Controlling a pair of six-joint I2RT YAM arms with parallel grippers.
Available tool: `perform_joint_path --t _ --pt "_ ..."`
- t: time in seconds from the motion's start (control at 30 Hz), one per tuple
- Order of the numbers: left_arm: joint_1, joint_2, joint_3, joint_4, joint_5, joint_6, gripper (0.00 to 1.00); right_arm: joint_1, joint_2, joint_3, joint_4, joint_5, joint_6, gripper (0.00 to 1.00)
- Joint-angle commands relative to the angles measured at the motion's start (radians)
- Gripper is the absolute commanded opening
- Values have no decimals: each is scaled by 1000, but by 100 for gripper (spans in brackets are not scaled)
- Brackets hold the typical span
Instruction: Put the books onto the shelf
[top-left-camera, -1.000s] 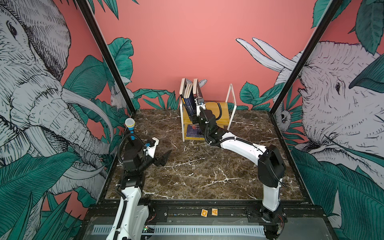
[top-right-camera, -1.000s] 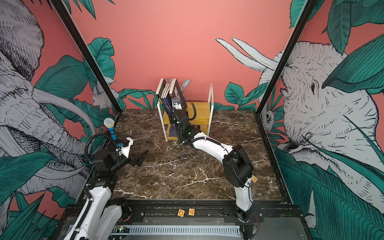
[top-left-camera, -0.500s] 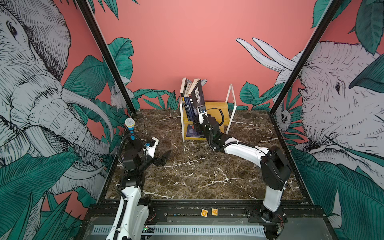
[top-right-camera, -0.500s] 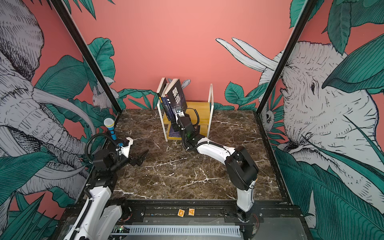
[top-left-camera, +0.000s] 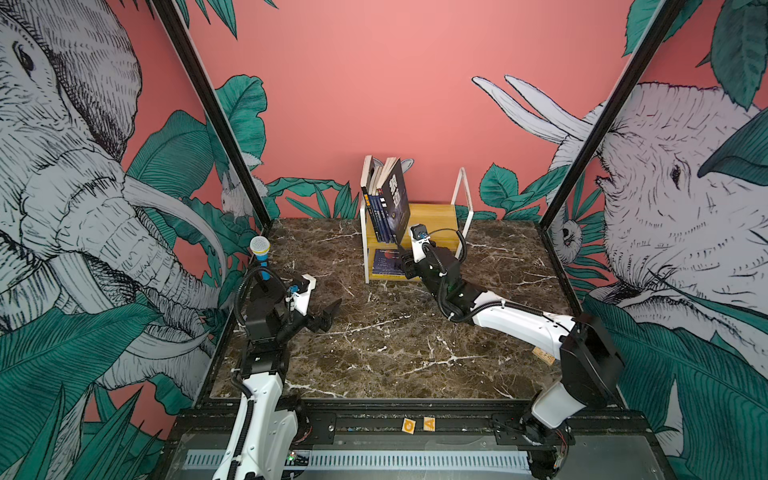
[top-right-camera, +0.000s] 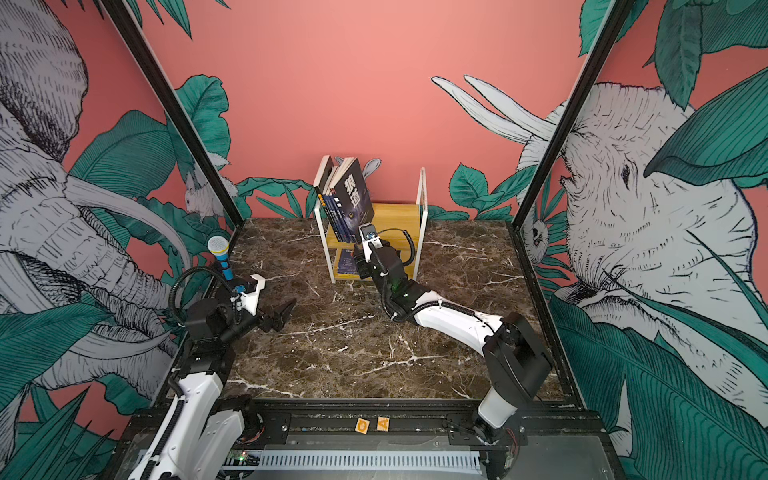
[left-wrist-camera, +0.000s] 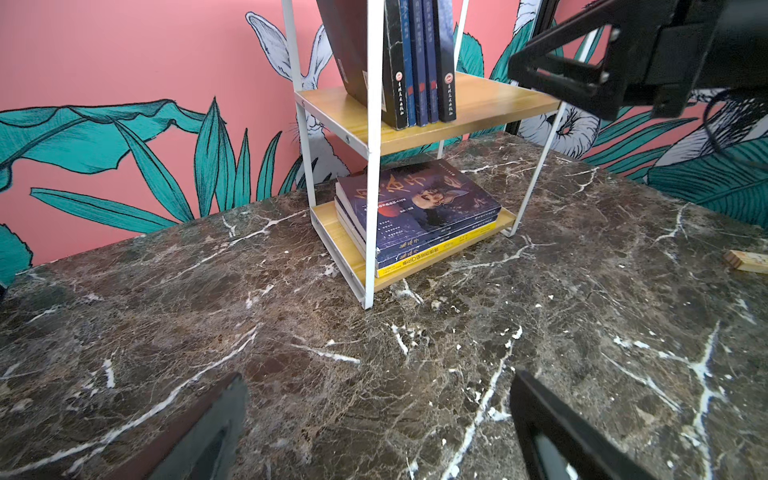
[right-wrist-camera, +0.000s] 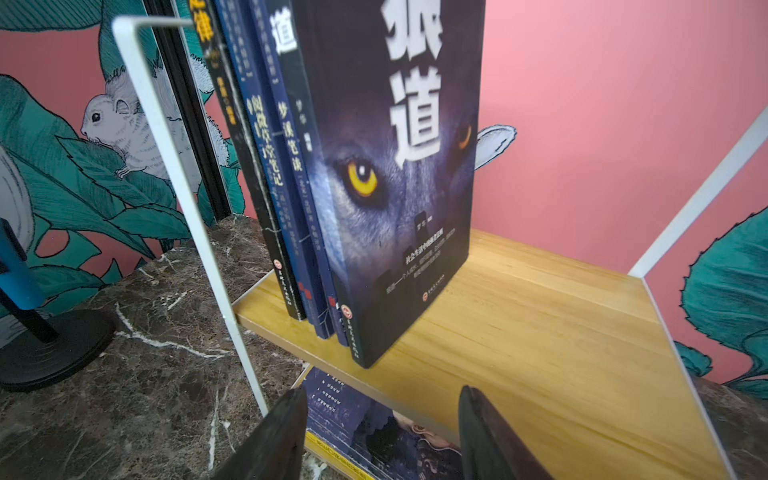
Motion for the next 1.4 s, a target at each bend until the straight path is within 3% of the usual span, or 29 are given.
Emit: perform_joint_path --t 0.0,0.33,0.9,1.37 --pt "5 -5 -12 16 18 -10 100 -20 -32 46 -57 56 -22 55" --pt "-2 -19 -12 16 -1 -4 100 -152 202 399 -343 35 -4 26" --pt "-28 -27 -4 0 0 -4 100 -200 515 679 -394 -10 84 18" --pt "-31 -17 -11 9 -4 -5 100 -189 575 750 -410 -15 120 17"
